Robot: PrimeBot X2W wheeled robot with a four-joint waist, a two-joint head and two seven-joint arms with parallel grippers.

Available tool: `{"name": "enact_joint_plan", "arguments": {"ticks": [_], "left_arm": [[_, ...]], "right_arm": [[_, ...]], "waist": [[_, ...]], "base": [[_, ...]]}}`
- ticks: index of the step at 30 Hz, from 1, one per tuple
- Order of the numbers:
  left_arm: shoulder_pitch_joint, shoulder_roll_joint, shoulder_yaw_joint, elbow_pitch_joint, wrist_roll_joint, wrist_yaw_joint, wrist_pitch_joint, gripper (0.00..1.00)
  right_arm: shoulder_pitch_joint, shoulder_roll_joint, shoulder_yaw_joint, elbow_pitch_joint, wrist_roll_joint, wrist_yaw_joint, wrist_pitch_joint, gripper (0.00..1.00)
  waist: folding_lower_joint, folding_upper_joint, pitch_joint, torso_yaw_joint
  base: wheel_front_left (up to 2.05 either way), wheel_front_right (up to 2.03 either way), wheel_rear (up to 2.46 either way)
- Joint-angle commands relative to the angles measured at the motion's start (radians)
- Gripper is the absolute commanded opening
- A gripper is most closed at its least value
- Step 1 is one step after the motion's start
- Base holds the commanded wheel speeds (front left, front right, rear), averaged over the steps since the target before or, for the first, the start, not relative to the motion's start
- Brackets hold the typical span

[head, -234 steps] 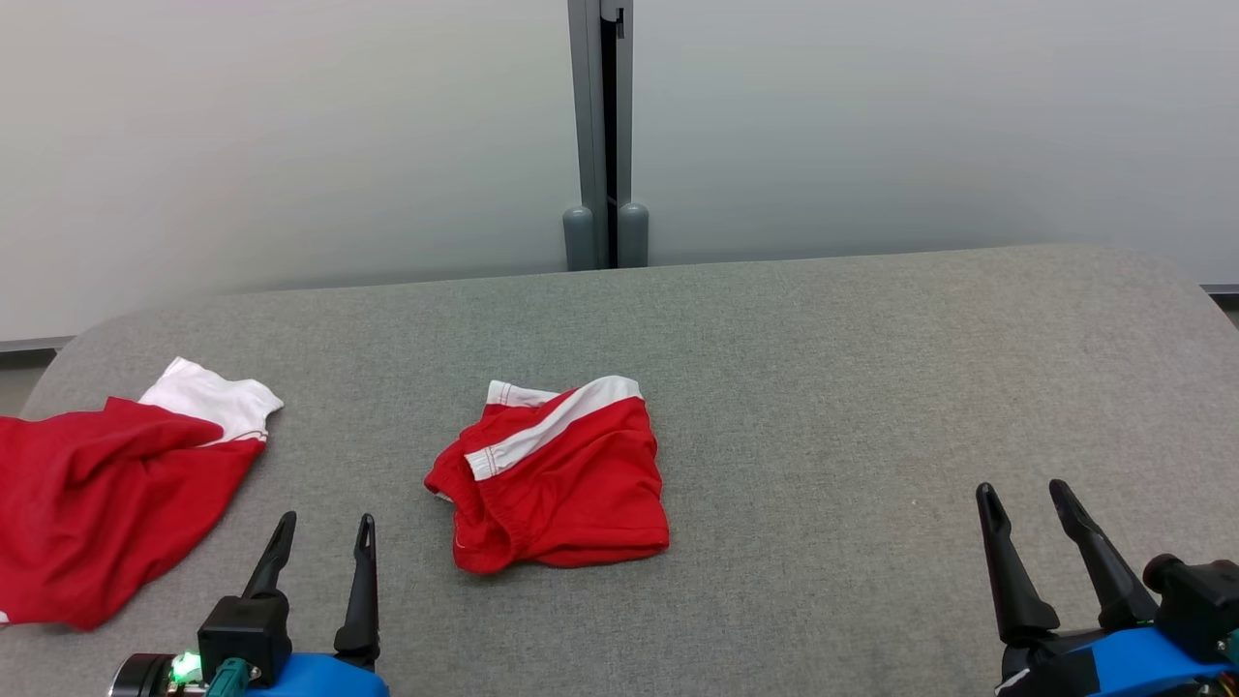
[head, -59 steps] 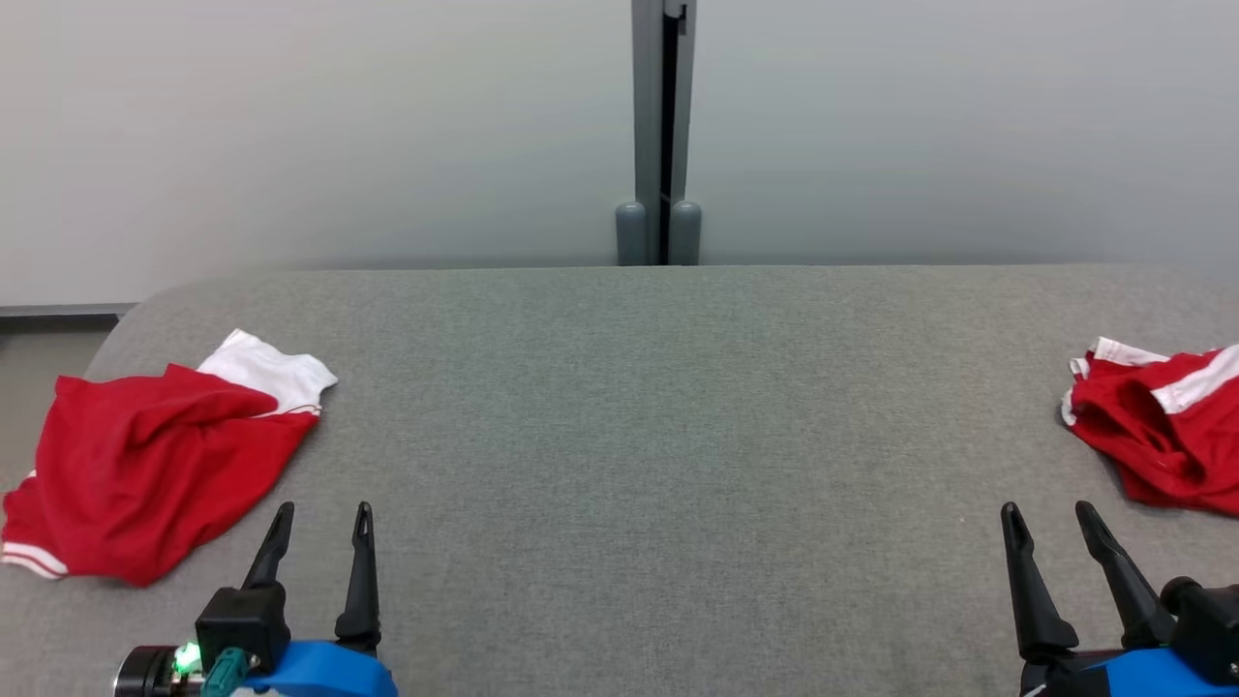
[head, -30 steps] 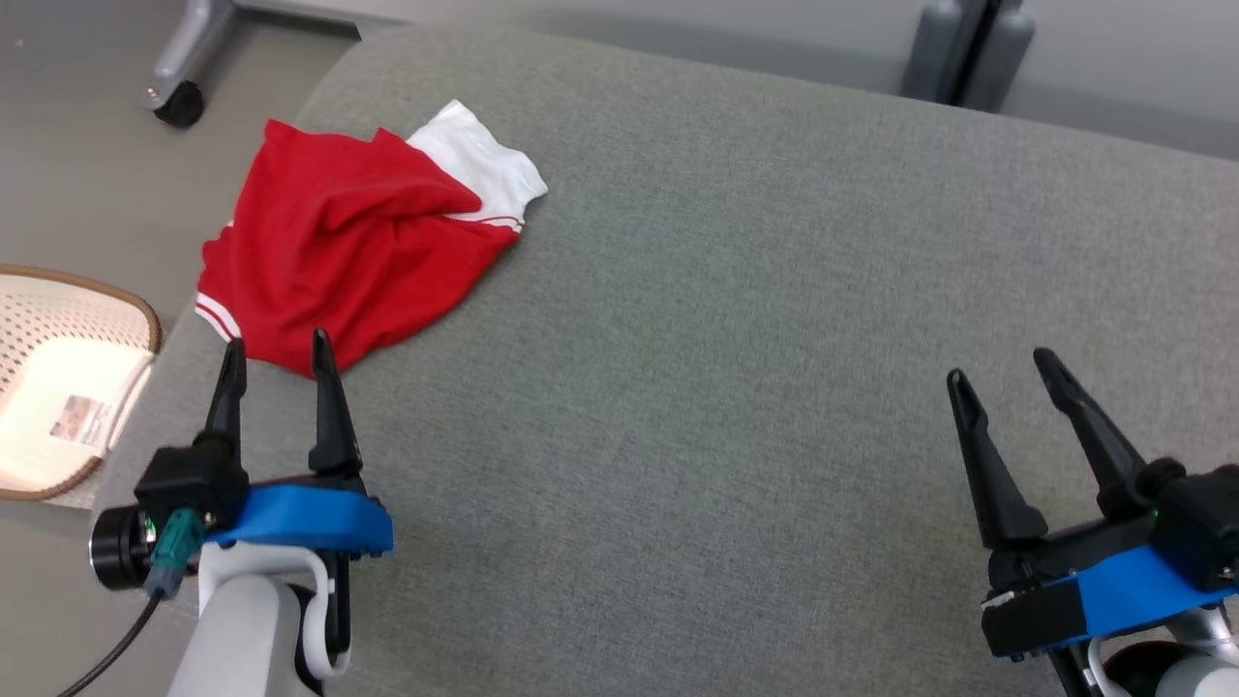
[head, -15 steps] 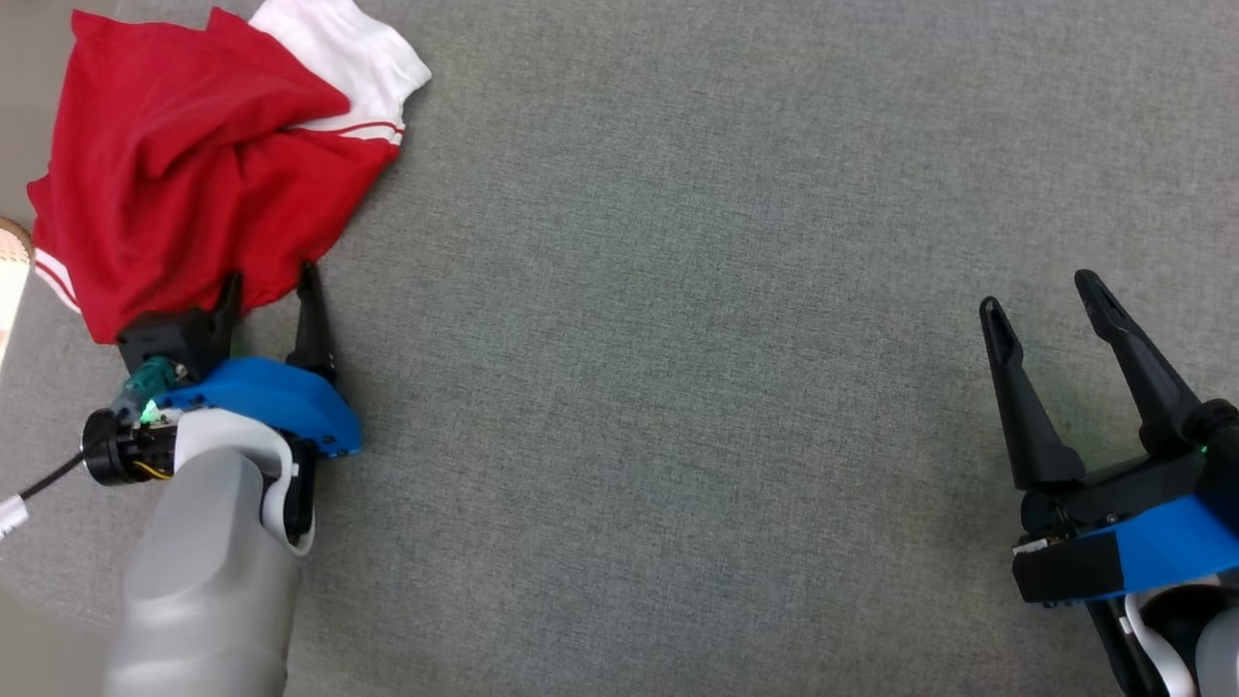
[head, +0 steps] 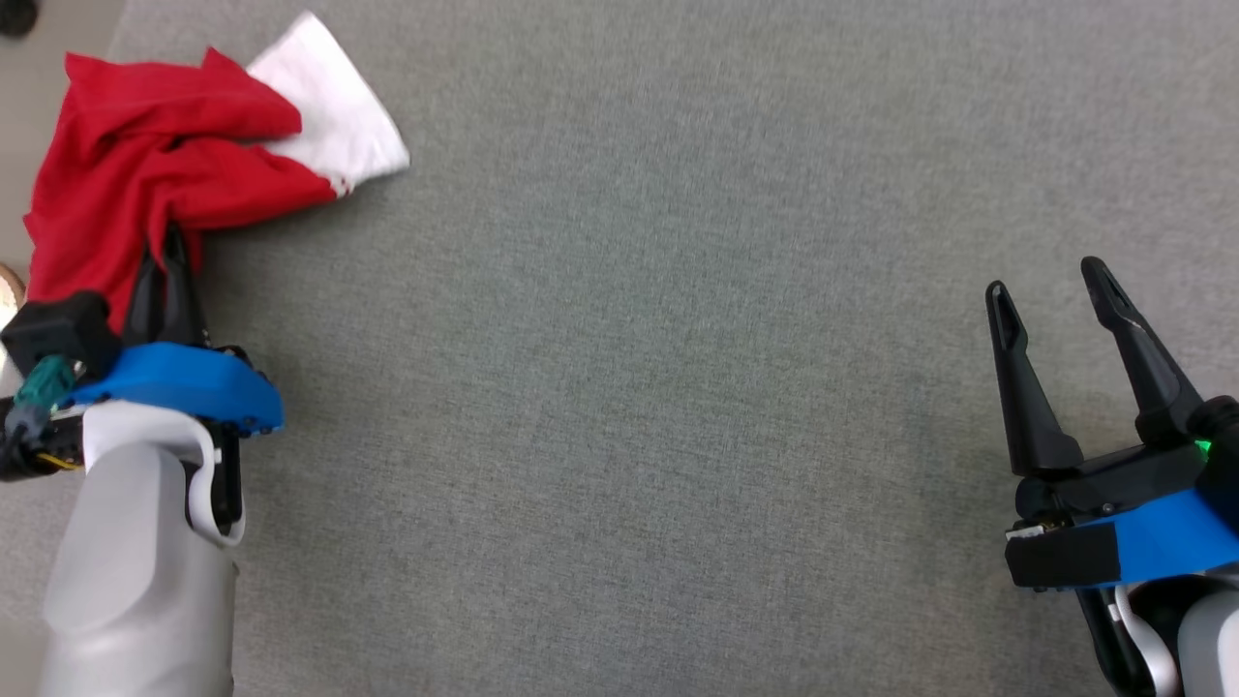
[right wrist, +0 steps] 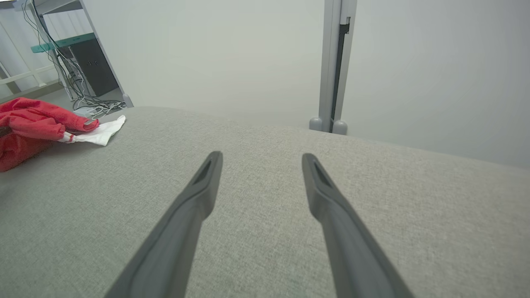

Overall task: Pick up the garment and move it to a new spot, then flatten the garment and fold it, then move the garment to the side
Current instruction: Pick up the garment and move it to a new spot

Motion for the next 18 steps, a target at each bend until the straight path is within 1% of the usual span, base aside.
{"name": "enact_joint_plan", "arguments": {"ticks": [1,3,8,12,18], "left_arm": [[0.017,-0.001,0.006,-0.023,0.008,0.005,-0.003,0.0],[0.07,-0.005,0.025,-0.104,0.031,0.017,-0.003,0.0],[0.185,-0.011,0.053,-0.286,0.08,0.022,-0.004,0.0],[0.277,-0.005,0.051,-0.381,0.114,0.026,-0.004,0.0],[0.4,-0.017,0.016,-0.494,0.14,0.023,0.006,0.0]], "right_arm": [[-0.008,0.004,-0.003,0.006,-0.001,0.0,-0.007,1.0],[0.002,0.014,-0.005,0.021,0.002,0.0,-0.023,1.0],[0.026,0.042,-0.009,0.069,0.013,0.0,-0.059,1.0],[0.057,0.062,-0.006,0.103,0.016,0.0,-0.072,1.0],[0.105,0.078,0.0,0.141,0.026,0.0,-0.085,1.0]], "waist": [[0.0,-0.0001,-0.023,-0.016],[0.0,-0.0001,-0.059,-0.025],[0.0,-0.0001,-0.16,-0.064],[0.0,-0.0001,-0.237,-0.106],[0.0,-0.0001,-0.316,-0.186]], "base": [[0.0,0.0,0.0],[0.0,0.0,0.0],[0.0,0.0,0.0],[0.0,0.0,0.0],[0.0,0.0,0.0]]}}
